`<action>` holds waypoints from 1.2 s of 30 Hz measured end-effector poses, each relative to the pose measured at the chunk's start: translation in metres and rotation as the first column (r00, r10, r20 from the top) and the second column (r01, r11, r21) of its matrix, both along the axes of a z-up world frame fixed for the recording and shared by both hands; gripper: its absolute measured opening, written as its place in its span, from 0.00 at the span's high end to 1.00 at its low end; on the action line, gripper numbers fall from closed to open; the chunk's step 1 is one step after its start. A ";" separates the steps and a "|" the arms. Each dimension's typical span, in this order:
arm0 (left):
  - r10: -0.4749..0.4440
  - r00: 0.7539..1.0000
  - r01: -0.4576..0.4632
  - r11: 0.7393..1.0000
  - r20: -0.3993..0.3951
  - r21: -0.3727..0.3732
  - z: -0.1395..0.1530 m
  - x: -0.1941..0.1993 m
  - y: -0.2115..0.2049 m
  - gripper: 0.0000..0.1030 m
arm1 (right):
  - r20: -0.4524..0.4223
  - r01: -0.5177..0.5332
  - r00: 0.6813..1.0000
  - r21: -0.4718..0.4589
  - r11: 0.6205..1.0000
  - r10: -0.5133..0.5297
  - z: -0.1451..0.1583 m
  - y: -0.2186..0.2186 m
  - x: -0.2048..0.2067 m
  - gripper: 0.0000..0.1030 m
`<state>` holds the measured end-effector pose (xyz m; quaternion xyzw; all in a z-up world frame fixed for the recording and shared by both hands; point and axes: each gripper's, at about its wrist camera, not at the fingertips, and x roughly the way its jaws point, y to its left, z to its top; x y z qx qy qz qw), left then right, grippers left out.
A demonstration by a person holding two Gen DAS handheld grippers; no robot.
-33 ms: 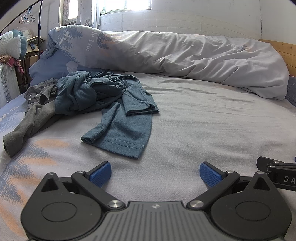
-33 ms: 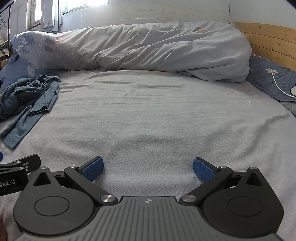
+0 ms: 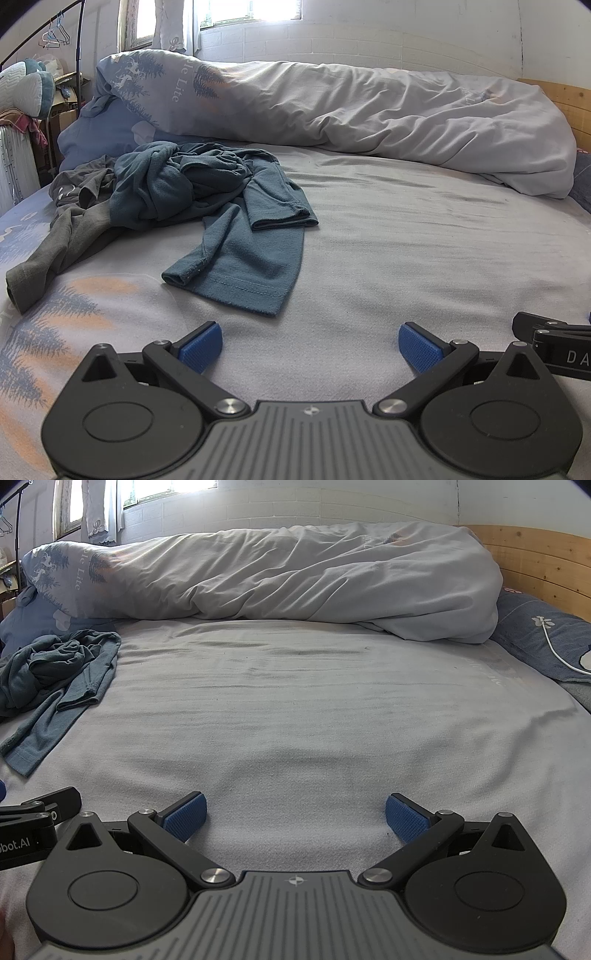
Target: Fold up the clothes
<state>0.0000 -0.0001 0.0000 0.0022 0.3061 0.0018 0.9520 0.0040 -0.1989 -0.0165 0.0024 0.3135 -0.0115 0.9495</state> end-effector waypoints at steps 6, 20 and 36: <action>0.000 1.000 0.000 1.000 0.001 -0.002 0.000 0.000 0.000 0.00 | 0.000 0.000 1.000 0.000 1.000 0.000 0.000 0.000 0.000 0.00; 0.000 1.000 0.000 1.000 0.000 -0.003 0.000 0.001 0.001 0.00 | 0.000 0.000 1.000 0.000 1.000 0.000 0.000 0.000 0.000 0.00; 0.001 1.000 -0.001 1.000 -0.001 -0.004 0.000 0.002 0.001 0.00 | 0.000 0.000 1.000 0.000 1.000 0.000 0.000 0.000 0.001 0.00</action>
